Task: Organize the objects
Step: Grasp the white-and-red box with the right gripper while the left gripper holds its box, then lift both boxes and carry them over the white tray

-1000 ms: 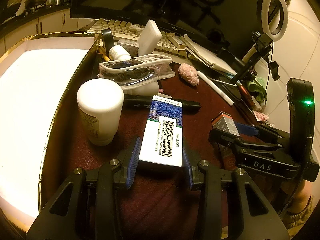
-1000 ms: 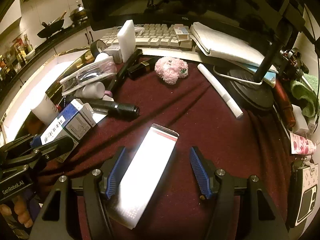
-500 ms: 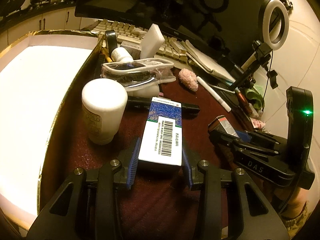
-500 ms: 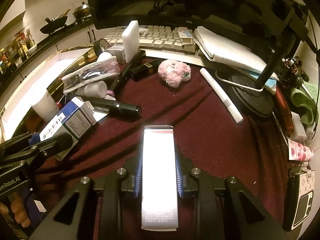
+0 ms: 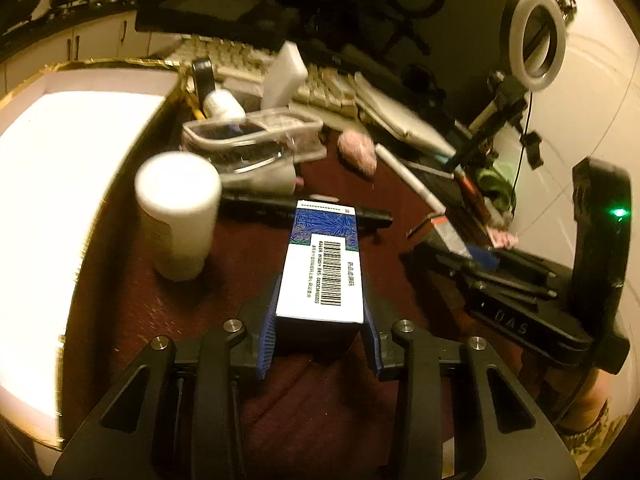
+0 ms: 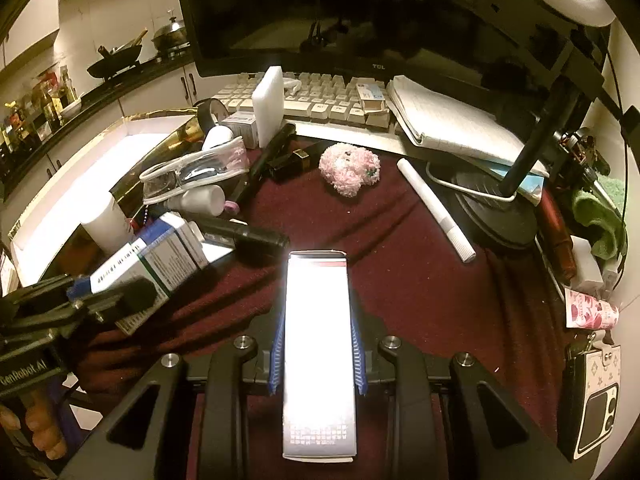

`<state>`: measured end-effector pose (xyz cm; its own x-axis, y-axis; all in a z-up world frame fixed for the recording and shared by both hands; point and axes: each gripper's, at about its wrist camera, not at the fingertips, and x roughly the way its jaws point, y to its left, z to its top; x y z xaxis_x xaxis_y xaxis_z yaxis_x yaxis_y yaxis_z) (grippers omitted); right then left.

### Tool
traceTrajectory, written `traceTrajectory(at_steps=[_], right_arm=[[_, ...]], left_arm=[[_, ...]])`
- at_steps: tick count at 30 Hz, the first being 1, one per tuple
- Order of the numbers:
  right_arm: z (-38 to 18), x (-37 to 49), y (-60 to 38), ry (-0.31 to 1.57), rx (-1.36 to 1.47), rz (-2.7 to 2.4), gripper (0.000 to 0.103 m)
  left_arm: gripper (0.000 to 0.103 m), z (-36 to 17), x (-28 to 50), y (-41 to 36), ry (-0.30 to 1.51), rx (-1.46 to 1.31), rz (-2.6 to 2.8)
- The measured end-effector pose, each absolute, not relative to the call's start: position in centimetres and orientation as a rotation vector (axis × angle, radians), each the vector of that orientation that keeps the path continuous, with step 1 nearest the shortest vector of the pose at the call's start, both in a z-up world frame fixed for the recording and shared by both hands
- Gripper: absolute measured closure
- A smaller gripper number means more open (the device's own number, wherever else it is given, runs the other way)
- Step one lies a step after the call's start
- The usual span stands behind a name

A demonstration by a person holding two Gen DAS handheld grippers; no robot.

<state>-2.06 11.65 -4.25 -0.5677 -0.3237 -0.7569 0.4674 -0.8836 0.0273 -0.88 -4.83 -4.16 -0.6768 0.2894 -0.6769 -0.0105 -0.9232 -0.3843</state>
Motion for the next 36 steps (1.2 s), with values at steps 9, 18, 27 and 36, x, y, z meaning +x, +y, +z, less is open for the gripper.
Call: traceTrajectory(at_steps=[9,18,27,36], right_arm=[[-4.9,-2.5,12.0,0.203,1.134,-2.407,0.076],[-5.4,-2.6,11.8,0.174,1.136,-2.364,0.076],[-5.2,-2.8,12.1,0.178,1.138,-2.375,0.076],[-4.0,-2.5,11.9,0.202,1.105,-2.405,0.076]], left_arm=[[0.068,-3.6,-2.1,-3.7,-0.426,-1.280,2.674],[0.066,-4.0,-3.8,-2.6,-0.352,-1.357,2.669],[0.067,-3.8,-3.6,-2.1,-0.311,-1.333,2.703],[0.069,-1.2,-1.9,-3.0,-0.464,-1.160,2.636]])
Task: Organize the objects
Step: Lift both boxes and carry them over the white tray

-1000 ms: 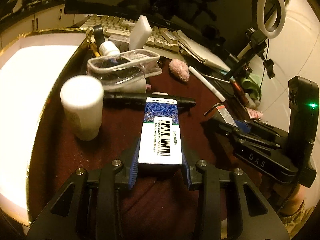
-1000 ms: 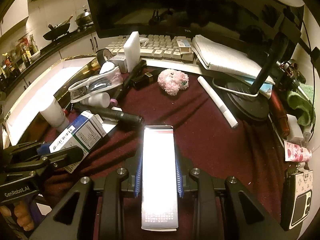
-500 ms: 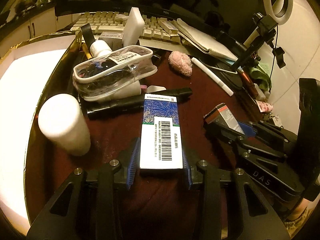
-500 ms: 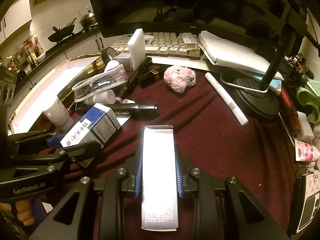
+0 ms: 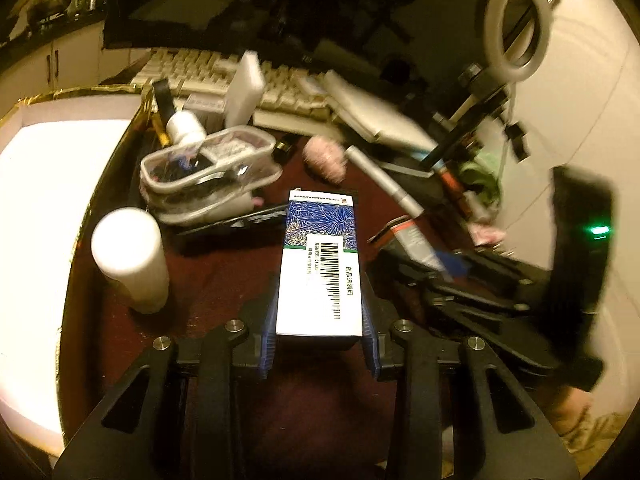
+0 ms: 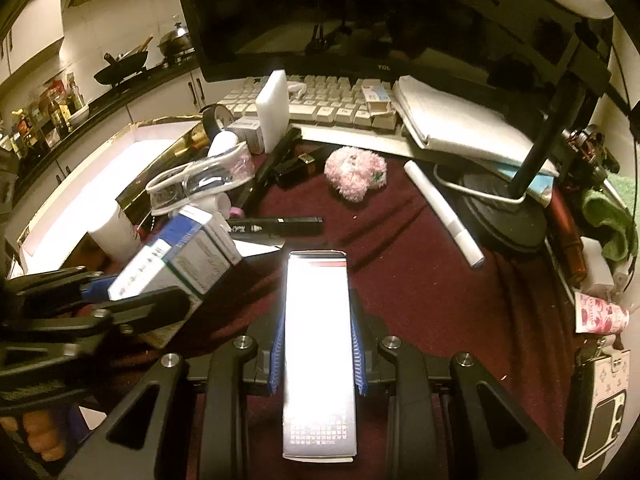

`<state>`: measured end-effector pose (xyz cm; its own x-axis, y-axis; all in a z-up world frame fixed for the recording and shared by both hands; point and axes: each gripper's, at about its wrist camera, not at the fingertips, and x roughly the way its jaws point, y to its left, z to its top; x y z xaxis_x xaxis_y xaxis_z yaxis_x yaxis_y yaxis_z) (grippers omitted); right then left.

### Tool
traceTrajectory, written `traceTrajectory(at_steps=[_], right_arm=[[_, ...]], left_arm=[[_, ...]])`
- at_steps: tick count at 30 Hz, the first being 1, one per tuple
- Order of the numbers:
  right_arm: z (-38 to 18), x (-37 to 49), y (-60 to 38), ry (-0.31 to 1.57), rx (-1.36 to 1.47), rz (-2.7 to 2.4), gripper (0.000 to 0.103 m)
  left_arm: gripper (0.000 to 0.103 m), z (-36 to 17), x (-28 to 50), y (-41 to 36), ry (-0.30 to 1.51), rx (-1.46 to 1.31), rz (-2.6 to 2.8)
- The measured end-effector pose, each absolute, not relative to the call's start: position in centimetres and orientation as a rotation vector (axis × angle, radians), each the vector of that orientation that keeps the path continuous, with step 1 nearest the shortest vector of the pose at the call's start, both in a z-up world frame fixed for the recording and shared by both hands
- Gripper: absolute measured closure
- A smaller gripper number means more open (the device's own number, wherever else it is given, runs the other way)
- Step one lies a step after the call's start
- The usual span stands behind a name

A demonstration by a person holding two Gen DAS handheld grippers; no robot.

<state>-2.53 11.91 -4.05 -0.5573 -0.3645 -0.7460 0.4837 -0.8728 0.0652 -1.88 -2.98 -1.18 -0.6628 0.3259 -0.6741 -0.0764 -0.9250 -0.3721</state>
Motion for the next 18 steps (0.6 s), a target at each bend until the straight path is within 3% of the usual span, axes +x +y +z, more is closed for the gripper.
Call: traceTrajectory(at_steps=[18], right_arm=[[-3.2,-2.6,12.9,0.198,1.091,-2.464,0.076]], left_arm=[[0.069,2.0,0.3,-3.9,-0.525,-0.988,2.644]])
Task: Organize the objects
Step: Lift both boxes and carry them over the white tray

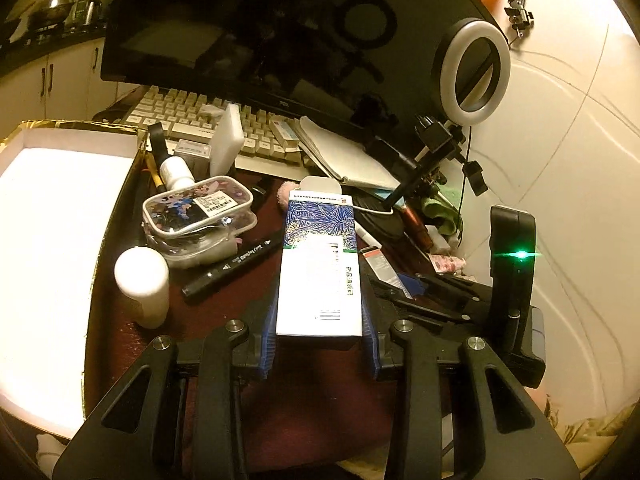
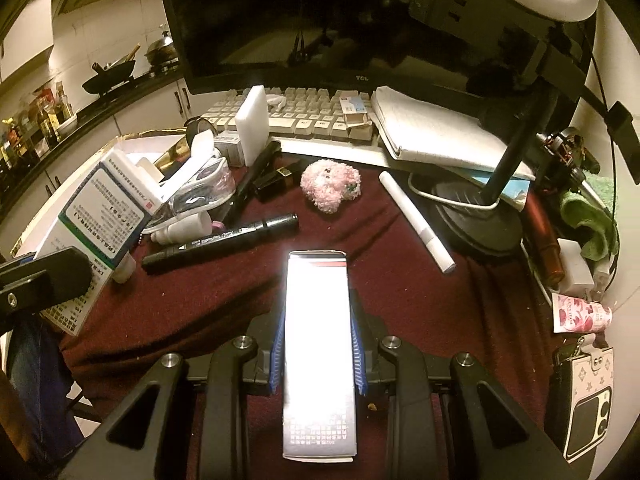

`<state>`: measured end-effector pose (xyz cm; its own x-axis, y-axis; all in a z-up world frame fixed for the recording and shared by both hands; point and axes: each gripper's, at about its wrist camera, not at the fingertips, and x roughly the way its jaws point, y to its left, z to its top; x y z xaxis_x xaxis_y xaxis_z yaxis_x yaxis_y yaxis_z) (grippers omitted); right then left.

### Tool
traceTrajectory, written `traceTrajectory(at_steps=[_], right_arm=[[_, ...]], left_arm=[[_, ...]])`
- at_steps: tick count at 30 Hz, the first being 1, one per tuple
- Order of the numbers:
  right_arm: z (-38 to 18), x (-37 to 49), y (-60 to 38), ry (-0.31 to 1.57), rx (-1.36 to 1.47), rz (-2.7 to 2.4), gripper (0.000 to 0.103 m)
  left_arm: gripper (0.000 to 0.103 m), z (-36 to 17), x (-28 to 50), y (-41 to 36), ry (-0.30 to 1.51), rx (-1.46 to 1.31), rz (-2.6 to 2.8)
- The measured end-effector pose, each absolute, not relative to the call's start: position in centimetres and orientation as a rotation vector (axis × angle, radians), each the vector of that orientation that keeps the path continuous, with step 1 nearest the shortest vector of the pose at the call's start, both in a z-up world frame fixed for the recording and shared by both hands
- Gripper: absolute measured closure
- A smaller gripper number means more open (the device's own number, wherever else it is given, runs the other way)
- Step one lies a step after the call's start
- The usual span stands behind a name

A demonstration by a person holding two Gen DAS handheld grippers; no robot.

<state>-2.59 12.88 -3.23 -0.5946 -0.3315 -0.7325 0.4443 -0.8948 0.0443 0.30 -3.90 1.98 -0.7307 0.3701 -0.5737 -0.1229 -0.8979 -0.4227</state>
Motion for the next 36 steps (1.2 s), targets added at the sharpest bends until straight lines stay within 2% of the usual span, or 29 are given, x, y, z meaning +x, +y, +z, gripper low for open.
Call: traceTrajectory(at_steps=[22,36], right_arm=[[-1.0,-2.4,9.7,0.277,0.994,-2.447,0.076],[1.7,-1.1,3.6,0.335,0.844,-2.344,0.076]], left_arm=[[0.069,2.5,0.7,-6.9,-0.588,-0.952,2.736],[0.069,3.0,1.1,-13.5,-0.734,-0.944,2.932]])
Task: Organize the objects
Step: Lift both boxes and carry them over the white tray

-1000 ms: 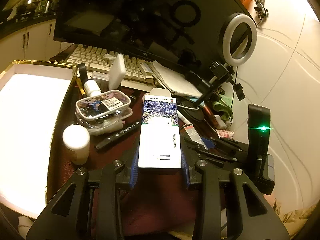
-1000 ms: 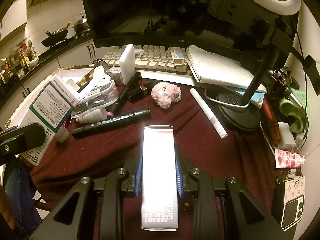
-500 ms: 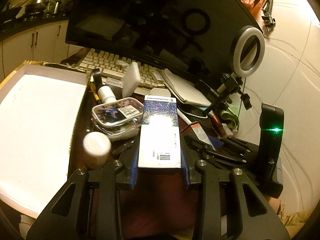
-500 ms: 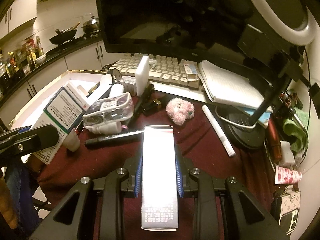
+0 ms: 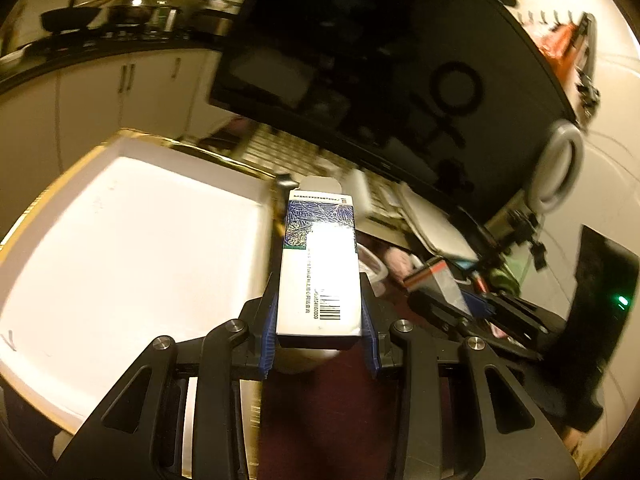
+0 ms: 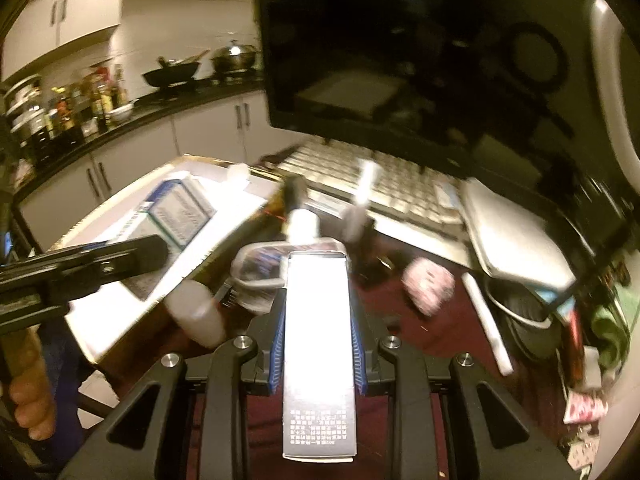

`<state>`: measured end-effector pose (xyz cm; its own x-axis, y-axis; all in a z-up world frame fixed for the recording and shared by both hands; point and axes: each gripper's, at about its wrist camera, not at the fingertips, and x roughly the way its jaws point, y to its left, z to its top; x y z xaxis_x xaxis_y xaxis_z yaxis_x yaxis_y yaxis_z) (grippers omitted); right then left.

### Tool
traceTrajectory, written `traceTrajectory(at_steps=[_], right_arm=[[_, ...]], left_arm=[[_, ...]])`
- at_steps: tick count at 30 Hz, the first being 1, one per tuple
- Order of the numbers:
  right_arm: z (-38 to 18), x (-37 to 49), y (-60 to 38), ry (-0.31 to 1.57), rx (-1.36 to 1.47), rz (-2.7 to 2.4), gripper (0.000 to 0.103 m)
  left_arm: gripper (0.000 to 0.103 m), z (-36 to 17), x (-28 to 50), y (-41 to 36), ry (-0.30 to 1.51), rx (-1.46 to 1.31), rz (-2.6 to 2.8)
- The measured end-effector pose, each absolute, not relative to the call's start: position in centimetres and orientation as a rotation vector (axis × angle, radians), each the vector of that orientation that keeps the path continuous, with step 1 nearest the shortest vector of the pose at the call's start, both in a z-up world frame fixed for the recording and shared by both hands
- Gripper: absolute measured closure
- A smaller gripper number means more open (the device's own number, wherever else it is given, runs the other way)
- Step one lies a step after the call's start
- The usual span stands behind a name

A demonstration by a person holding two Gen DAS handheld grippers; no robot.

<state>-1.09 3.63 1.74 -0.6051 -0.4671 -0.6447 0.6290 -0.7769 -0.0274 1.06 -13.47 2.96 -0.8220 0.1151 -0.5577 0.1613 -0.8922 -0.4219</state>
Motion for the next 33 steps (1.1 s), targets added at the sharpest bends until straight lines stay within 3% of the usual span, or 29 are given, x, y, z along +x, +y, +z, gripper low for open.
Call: traceTrajectory(at_steps=[16,33], right_arm=[[2.1,0.9,-7.3,0.339,0.792,-2.081,0.076],[-2.2,-1.7,-13.7,0.348,0.910,-2.004,0.076]], left_arm=[[0.069,0.6,2.6,-21.3,0.838,0.909,-2.616],[0.069,-3.3,2.9,-24.9,0.818,0.971,-2.415]])
